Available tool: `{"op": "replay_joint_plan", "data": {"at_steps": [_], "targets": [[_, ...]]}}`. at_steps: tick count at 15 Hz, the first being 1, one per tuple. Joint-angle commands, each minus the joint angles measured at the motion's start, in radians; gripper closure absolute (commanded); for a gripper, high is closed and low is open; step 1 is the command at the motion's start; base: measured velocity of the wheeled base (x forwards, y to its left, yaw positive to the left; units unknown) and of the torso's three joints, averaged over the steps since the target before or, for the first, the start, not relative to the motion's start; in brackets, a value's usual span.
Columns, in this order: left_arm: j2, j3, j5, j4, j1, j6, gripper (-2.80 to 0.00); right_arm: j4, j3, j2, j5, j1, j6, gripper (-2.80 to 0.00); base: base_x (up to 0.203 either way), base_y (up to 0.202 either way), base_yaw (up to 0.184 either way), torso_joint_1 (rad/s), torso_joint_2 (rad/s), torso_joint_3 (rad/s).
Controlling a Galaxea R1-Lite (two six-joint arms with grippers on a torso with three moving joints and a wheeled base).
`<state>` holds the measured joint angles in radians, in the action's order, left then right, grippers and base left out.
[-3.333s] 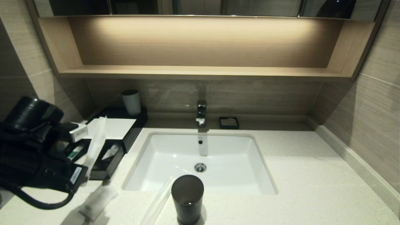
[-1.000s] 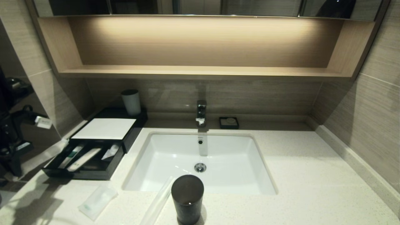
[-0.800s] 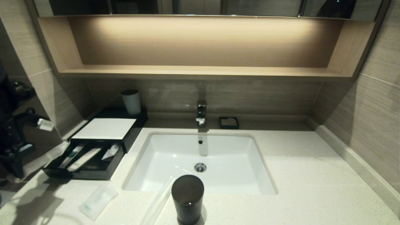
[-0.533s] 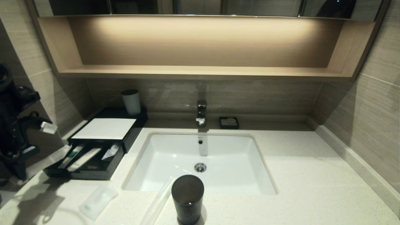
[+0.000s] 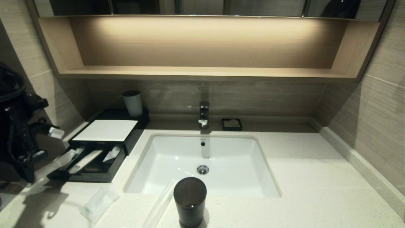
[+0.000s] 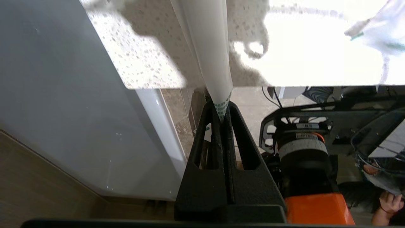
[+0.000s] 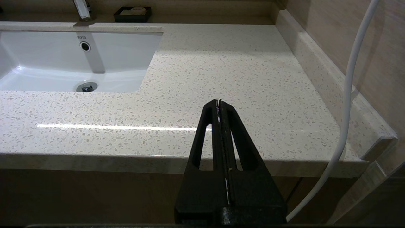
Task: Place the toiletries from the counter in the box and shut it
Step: Place the bathroom toiletry into the drawer
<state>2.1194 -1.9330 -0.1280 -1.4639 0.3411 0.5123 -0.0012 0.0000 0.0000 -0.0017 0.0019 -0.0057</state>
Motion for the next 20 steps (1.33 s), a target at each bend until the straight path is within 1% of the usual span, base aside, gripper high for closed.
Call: {"op": "replay_joint_plan", "data": {"at_steps": [1, 10, 14, 17, 20], "targets": [[0.021, 0.000, -0.001, 0.007, -0.001, 0.003, 0.00, 0.000, 0.002, 0.000, 0.000, 0.001, 0.000, 0.00, 0.000, 0.000, 0.000, 0.000, 0.00, 0.000], [0.053, 0.000, 0.009, 0.107, -0.014, 0.003, 0.00, 0.000, 0.002, 0.000, 0.000, 0.001, 0.000, 0.00, 0.000, 0.000, 0.000, 0.000, 0.00, 0.000], [0.060, 0.000, 0.025, 0.137, -0.020, 0.003, 0.00, 0.000, 0.002, 0.000, 0.002, 0.001, 0.000, 0.00, 0.000, 0.000, 0.000, 0.000, 0.00, 0.000], [0.063, 0.000, 0.056, 0.171, -0.021, 0.002, 0.00, 0.000, 0.002, 0.000, 0.000, 0.001, 0.000, 0.00, 0.000, 0.000, 0.000, 0.000, 0.00, 0.000], [0.068, 0.000, 0.056, 0.195, -0.024, 0.002, 0.00, 0.000, 0.002, 0.000, 0.000, 0.001, 0.000, 0.00, 0.000, 0.000, 0.000, 0.000, 0.00, 0.000]]}}
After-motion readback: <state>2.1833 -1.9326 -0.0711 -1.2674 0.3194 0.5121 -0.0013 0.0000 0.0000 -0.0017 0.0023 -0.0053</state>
